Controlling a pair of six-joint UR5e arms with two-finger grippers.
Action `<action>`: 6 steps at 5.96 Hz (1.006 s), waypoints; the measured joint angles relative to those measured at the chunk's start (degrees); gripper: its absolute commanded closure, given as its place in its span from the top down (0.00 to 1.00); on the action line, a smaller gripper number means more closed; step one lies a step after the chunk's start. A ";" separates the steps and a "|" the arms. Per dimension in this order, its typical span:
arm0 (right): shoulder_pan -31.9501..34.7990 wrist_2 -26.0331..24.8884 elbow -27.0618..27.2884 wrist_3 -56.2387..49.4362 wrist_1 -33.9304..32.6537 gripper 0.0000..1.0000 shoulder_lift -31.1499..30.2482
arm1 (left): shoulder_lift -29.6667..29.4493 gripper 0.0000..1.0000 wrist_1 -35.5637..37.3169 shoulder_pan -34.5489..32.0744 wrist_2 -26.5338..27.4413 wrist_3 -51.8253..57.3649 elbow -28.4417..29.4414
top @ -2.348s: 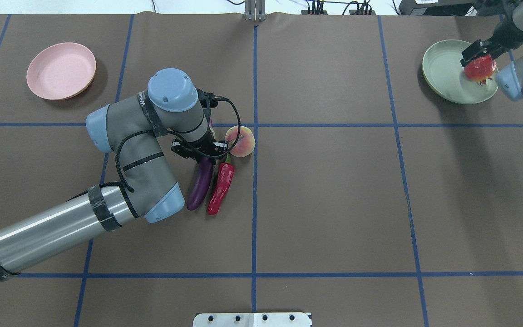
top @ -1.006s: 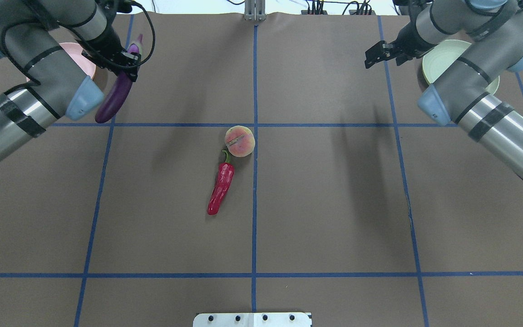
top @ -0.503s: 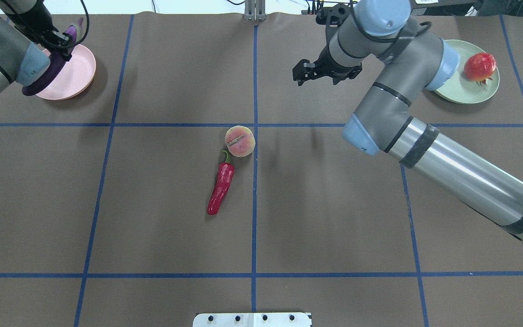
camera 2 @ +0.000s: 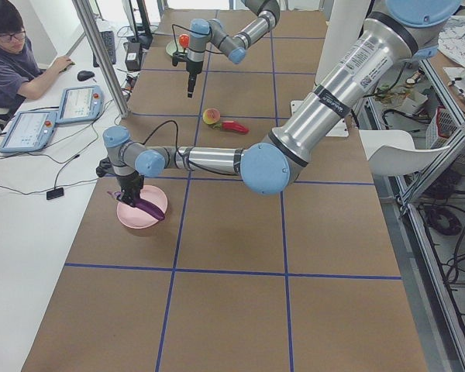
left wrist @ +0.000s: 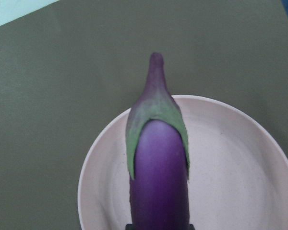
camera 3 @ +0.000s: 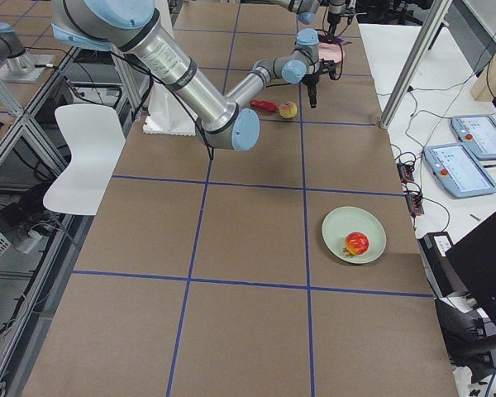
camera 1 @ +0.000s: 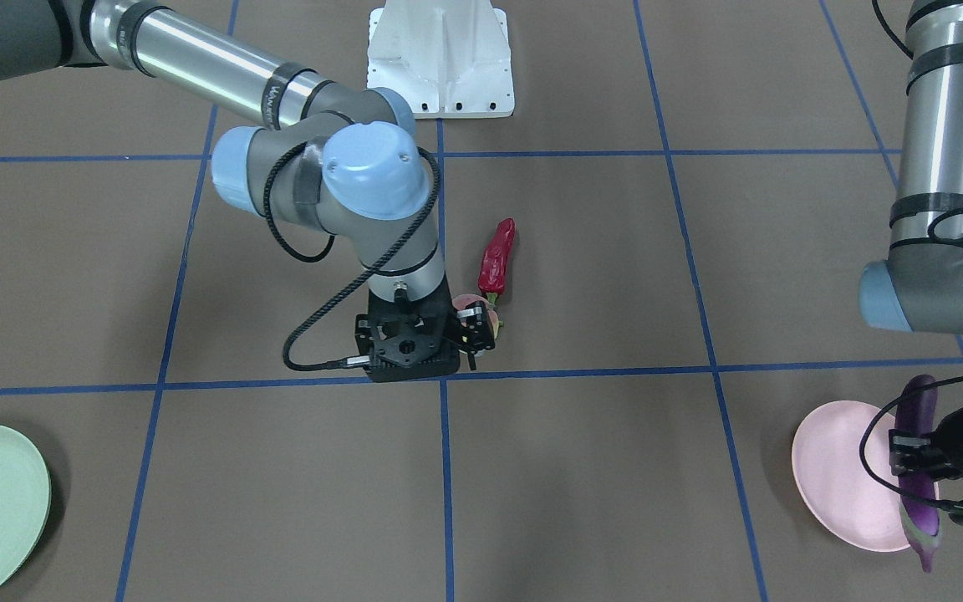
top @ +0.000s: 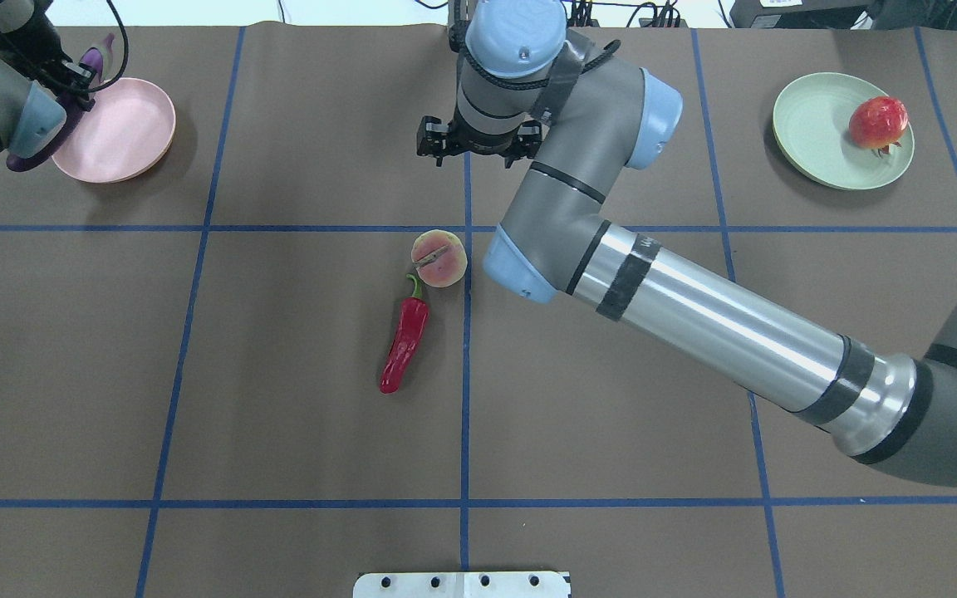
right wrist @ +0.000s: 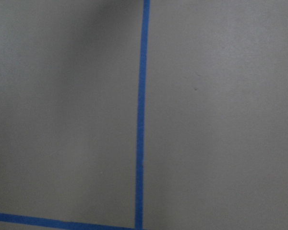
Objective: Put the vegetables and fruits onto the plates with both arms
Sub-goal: 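Grasp the yellow-red peach with the right gripper and lift it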
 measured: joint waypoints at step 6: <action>-8.68 -3.86 -2.08 0.52 -9.63 0.85 1.28 | -0.72 1.00 -3.78 -0.24 -6.41 -6.22 -1.29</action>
